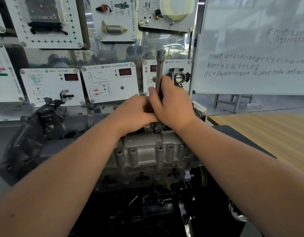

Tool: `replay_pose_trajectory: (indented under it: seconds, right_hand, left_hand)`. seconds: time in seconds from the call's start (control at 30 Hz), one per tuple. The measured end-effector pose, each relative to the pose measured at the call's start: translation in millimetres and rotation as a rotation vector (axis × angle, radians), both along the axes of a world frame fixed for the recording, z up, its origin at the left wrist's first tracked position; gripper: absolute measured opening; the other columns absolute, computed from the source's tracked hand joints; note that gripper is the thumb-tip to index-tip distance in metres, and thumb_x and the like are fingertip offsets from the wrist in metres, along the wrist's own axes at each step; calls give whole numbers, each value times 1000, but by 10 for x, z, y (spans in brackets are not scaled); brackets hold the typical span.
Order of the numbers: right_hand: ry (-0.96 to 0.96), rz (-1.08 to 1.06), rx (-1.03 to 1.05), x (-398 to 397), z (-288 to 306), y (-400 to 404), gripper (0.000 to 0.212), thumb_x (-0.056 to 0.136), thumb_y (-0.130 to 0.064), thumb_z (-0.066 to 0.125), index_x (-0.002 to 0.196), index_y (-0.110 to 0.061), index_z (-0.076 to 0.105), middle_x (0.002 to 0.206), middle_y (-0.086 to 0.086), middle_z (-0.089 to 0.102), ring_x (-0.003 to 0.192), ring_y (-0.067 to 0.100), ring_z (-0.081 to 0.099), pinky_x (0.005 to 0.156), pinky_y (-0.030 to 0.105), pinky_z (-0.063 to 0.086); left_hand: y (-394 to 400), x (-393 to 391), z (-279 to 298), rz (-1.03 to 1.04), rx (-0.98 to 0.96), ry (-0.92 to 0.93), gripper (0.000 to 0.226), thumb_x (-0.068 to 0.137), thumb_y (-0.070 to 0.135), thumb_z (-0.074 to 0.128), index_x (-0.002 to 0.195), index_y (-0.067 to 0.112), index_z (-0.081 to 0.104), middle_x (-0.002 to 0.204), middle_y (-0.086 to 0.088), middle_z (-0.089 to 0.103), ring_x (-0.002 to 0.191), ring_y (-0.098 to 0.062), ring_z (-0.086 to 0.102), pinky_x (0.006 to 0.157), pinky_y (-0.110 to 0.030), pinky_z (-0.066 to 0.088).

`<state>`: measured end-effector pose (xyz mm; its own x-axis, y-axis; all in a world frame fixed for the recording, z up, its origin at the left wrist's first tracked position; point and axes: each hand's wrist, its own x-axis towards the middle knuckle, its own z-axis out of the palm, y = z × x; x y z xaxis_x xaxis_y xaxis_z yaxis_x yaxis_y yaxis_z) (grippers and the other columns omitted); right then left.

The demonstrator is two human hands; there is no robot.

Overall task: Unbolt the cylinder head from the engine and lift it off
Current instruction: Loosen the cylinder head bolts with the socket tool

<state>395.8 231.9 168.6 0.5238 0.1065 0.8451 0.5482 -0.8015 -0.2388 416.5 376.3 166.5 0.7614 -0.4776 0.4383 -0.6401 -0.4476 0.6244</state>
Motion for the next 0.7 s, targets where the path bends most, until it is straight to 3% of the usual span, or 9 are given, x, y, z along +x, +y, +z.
replay_pose_trajectory:
  seconds: [0.07, 0.17, 0.3, 0.4, 0.43, 0.53, 0.6, 0.7]
  right_hand:
    - [4, 0, 6, 8, -4, -8, 21, 104, -27, 50, 99, -7, 50, 63, -5, 43, 63, 32, 55, 58, 41, 44]
    - [21, 25, 11, 5, 5, -23, 25, 104, -25, 48, 113, -2, 54, 71, 4, 57, 68, 34, 58, 64, 50, 49]
    - [23, 39, 34, -39, 23, -14, 51, 101, -33, 56, 142, -6, 44, 82, 8, 68, 74, 32, 65, 67, 44, 52]
    - [13, 37, 17, -36, 16, -9, 42, 102, -31, 55, 134, -4, 50, 80, 10, 66, 73, 32, 63, 67, 45, 51]
    - [19, 51, 22, -28, 10, -7, 35, 103, -27, 52, 127, -2, 52, 81, 13, 66, 73, 34, 62, 67, 48, 51]
    - [50, 80, 46, -14, 14, -6, 25, 104, -20, 47, 118, 1, 52, 88, 17, 67, 76, 38, 62, 68, 53, 51]
    - [49, 81, 31, -21, 15, -12, 30, 103, -21, 48, 125, -1, 52, 87, 17, 68, 76, 38, 63, 67, 52, 51]
    - [51, 36, 8, -54, 26, -9, 54, 101, -36, 55, 144, -6, 41, 89, 13, 71, 77, 34, 66, 68, 45, 53]
  left_hand:
    - [8, -1, -9, -22, -10, 20, 12, 75, 35, 74, 77, 47, 72, 75, 16, 74, 63, -2, 69, 62, -22, 49]
    - [20, -11, 2, -54, -15, 10, 36, 84, 24, 77, 73, 58, 70, 73, 20, 74, 59, 3, 67, 54, -10, 47]
    - [3, -26, 13, -47, -5, 32, 16, 65, 53, 72, 77, 61, 66, 79, 23, 73, 67, 3, 68, 53, -16, 53]
    - [-6, 20, -5, -29, -2, 3, 15, 68, 52, 71, 82, 50, 70, 79, 17, 73, 66, -2, 68, 55, -25, 57]
    - [-2, 27, -9, -27, -20, 10, 8, 75, 43, 74, 82, 46, 71, 79, 15, 74, 64, -3, 68, 55, -24, 56]
    - [16, 47, -36, -37, -57, 24, 27, 90, 20, 72, 79, 45, 72, 82, 13, 76, 67, -7, 70, 55, -13, 51]
    - [20, 28, -29, -39, -49, 12, 32, 89, 20, 73, 76, 49, 71, 79, 16, 75, 64, -4, 69, 53, -11, 50]
    - [12, -18, 3, -17, -29, -6, 25, 80, 33, 73, 73, 56, 67, 72, 19, 73, 57, 0, 68, 48, -13, 49]
